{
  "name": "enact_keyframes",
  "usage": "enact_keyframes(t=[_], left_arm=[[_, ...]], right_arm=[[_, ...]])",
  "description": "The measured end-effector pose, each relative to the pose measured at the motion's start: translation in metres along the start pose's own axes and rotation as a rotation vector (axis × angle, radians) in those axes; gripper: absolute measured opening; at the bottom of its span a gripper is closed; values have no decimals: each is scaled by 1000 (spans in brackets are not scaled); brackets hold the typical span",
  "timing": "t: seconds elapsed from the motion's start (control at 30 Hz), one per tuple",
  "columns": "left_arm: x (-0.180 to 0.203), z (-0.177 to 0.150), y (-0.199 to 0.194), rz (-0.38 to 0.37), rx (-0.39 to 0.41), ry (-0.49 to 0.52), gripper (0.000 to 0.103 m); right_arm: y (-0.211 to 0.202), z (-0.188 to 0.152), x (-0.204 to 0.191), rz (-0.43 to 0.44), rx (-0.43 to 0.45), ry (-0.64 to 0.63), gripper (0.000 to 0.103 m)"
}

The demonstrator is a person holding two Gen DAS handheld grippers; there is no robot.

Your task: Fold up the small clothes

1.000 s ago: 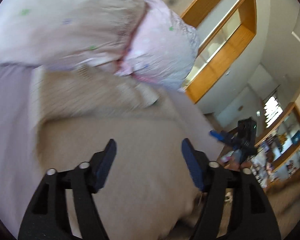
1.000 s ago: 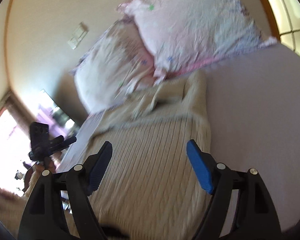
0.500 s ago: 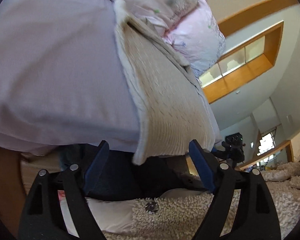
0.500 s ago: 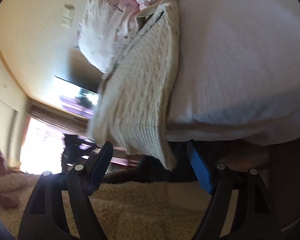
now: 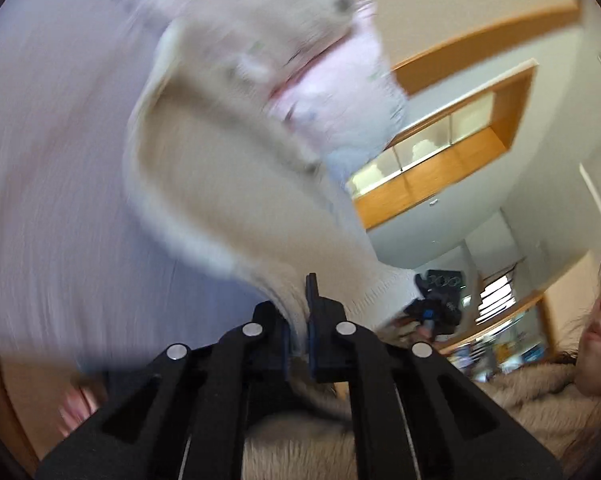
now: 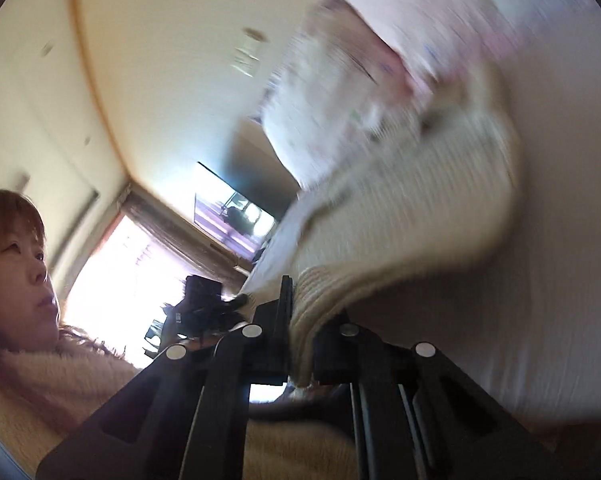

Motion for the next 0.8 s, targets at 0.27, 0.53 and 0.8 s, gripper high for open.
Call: enact_keyframes(t=[0.27, 0.53, 0.8], left_arm=[[-34, 203, 15, 170, 263, -12, 7], [-106, 249, 38, 296, 222, -160, 70], [-140, 200, 30, 349, 70, -221, 74]], right_arm=[[38, 191, 70, -266, 250, 3, 8], [44, 173, 192, -591, 217, 359, 85], [49, 157, 213, -578, 203, 390, 87]])
Point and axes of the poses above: each gripper's, at about its wrist camera, not at the fingertips, and y roughly the way its jaws point, x to its right, z to its top, the point moved 8 cm from there along y, roughly the way its jaws point, and after that the axes turned 9 degrees about -x, right-handed, at the moved point
